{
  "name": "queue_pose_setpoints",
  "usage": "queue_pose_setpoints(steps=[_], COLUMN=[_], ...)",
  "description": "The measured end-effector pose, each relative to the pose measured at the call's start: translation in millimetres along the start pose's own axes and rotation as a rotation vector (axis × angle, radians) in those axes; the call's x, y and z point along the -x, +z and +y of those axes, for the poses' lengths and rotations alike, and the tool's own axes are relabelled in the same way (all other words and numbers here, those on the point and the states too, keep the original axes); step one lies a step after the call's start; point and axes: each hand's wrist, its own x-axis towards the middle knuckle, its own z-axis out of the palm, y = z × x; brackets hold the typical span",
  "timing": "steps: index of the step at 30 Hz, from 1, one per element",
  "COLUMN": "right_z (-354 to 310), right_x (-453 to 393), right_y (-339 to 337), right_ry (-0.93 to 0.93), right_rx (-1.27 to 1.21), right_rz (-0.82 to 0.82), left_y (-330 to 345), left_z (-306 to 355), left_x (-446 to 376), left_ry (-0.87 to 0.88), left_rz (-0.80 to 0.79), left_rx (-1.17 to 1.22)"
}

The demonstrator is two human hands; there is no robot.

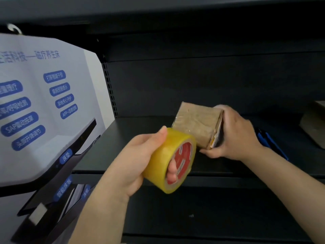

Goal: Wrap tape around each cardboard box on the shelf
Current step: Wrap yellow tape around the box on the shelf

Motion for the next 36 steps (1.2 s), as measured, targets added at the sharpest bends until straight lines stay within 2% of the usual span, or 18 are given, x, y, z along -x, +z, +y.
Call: queue_pose_setpoints(steps=[1,3,7,10,12,16,19,21,24,27,30,32,36], right_z=[3,6,10,11,12,17,18,16,12,12,16,18,23], right_x=[-4,-9,-12,-13,-14,-15,-19,-23,-31,-37,-39,-40,-45], right_y=[-1,0,9,18,25,32,37,40,41,40,40,40,47], right_ry=[0.058,0.111,0.239,0.422,0.511,0.622,0.697,0.753,0.840,0.934,1.072,1.091,1.184], right_rx=[-0.045,-0.098,-0.227,-0.441,-0.525,-0.618,-0.650,-0.685,-0.782,-0.849,-0.982,-0.983,-1.042], right_rz=[0.002,-0.017,-0.046,-0.022,-0.001,0.017,0.054,0.067,0.074,0.020,-0.067,-0.098,-0.159], left_y=[2,5,8,15,20,21,21,25,28,24,26,31,34], left_z=[0,-2,-2,-7,-11,-11,-7,-9,-10,-5,-7,-12,-17], left_x=[-1,-3,-3,-9,-11,-9,-11,-13,-15,-16,-16,-12,-10], left_ry=[-0.024,0.003,0.036,-0.028,-0.040,0.001,0.050,0.074,0.080,0.061,0.002,0.003,0.012], left_rz=[0.058,0.074,-0.065,0.099,0.150,0.013,0.146,0.184,0.063,0.016,0.161,0.190,0.116], left_rx=[-0.006,-0.035,0.011,-0.100,-0.134,-0.130,-0.016,-0.072,-0.189,-0.182,-0.018,-0.055,-0.143])
